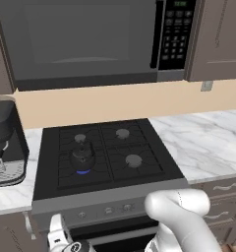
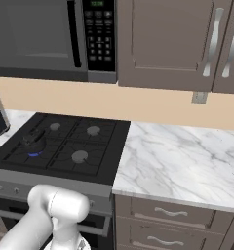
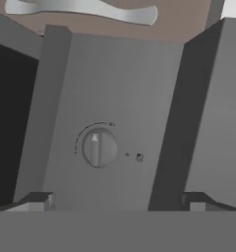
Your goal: Lower the heat of the kettle.
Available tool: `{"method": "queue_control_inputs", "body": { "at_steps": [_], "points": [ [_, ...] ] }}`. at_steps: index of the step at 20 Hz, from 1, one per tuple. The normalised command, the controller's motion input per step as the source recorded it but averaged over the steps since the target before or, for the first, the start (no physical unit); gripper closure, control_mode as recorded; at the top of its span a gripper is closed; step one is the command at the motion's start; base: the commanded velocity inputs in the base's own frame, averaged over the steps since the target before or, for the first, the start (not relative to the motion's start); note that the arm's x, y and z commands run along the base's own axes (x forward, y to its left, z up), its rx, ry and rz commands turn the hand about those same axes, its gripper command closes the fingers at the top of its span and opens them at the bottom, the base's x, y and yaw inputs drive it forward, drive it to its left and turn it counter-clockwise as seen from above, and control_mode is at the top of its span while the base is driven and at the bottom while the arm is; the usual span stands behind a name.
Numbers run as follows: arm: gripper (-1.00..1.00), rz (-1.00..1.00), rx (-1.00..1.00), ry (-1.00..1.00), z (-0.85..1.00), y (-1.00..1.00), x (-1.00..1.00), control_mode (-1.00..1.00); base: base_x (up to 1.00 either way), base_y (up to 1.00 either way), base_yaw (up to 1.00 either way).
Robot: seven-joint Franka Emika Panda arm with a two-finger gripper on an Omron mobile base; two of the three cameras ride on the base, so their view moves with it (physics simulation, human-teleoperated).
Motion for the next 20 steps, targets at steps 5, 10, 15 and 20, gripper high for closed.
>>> {"method": "queue_control_inputs", "body": {
  "at_steps": [5,10,15,20],
  "points": [
    [-1.00,0.05,0.03,0.00,-0.10,0.02,0.16,-1.00,0.00,0.00,0.00],
    [-1.00,0.04,0.01,0.00,-0.15,0.07,0.12,-1.00,0.00,0.00,0.00],
    [-1.00,0.03,0.01,0.00,-0.13,0.06,0.11,-1.00,0.00,0.00,0.00],
    [-1.00,0.03,0.01,0.00,-0.12,0.01,0.10,-1.00,0.00,0.00,0.00]
  ]
}}
